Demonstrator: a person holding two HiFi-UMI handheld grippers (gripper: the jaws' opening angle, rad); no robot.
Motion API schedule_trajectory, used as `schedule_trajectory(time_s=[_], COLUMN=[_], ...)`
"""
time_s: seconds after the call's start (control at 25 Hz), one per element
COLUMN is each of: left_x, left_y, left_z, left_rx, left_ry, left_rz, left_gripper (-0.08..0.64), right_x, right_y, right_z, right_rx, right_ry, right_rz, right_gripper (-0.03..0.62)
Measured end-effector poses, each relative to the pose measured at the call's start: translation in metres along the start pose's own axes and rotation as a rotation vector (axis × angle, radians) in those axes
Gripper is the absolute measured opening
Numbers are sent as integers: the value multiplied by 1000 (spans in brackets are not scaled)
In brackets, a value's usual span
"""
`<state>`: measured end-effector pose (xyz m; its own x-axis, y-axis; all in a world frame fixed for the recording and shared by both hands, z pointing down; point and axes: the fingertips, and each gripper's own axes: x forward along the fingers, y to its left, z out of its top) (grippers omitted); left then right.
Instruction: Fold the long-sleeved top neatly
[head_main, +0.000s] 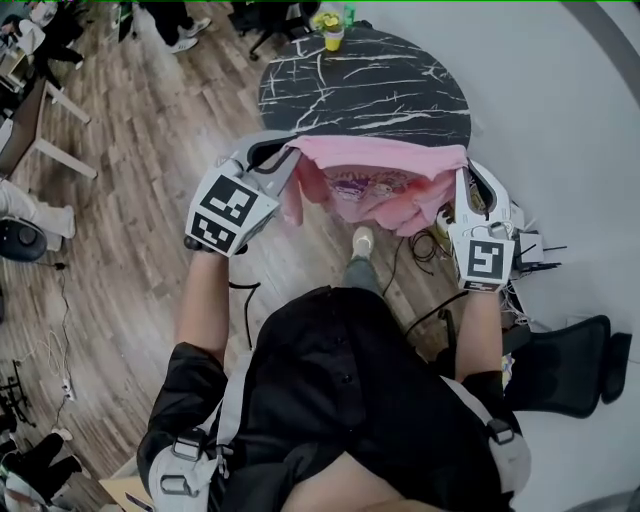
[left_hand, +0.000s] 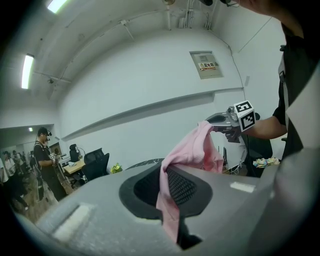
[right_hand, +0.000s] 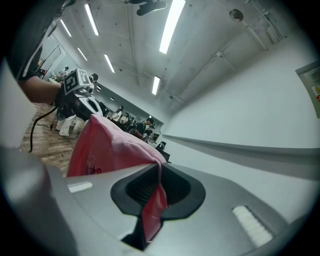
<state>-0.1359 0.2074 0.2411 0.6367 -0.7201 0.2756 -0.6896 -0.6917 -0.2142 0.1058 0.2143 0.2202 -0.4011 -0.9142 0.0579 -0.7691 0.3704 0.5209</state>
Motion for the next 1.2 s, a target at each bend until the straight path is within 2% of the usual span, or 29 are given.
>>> schedule_trajectory(time_s=[0.36,0.6,0.84,1.0,1.2], left_x=[46,94,152,188,219], left_y=[30,56,82,101,111], left_z=[-13,-8,-6,0,6], left_rx=[-23,-23,-25,-28,-46], left_ry=[59,94,142,172,196], left_rz=[33,65,97,123,144], left_gripper=[18,18,18,18,18], right_x=[56,102,153,187,210], right_y=[-17,-48,-82,-106,-126], right_z=[-28,-48,-76,-90,-105], right_rx=[9,26,-3,24,15], right_ry=[-1,-22,-28,-42,-49], right_rz=[44,68,94,111,121], right_gripper=[25,25,25,25,25])
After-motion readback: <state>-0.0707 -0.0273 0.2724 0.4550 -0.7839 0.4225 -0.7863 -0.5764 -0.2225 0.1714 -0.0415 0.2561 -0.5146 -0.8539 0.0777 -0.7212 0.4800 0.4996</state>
